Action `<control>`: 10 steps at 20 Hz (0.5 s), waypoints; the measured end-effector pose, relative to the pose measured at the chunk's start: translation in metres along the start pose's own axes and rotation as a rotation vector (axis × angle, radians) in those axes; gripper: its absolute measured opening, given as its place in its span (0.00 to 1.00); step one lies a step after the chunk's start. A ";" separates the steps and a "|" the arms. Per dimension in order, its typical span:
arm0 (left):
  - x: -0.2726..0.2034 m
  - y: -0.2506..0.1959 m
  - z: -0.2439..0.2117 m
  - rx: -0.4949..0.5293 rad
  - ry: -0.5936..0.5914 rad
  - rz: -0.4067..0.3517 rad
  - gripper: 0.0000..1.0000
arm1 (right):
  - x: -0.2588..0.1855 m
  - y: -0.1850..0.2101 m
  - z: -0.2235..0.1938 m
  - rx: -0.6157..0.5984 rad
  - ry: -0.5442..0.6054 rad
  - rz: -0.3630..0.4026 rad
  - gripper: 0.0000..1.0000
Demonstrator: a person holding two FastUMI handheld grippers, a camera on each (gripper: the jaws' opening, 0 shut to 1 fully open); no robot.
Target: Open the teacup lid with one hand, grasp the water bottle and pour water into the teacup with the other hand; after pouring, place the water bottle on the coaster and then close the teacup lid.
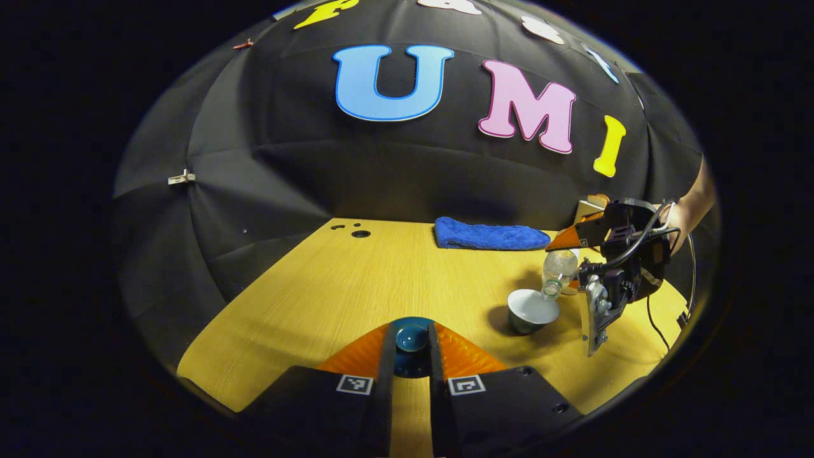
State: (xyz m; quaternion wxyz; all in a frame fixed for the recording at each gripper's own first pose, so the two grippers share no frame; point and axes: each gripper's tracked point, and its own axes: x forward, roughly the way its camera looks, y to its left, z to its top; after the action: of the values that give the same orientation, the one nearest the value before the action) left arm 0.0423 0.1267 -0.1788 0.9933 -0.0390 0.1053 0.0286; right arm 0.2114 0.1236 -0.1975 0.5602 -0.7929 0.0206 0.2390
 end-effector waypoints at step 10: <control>-0.005 0.002 -0.003 -0.003 0.010 0.001 0.25 | 0.000 -0.001 -0.002 -0.047 0.008 0.004 0.74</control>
State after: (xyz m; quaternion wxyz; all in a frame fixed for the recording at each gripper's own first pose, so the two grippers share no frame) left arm 0.0369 0.1278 -0.1809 0.9926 -0.0408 0.1104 0.0289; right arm 0.2125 0.1226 -0.1968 0.5408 -0.8067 0.0191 0.2374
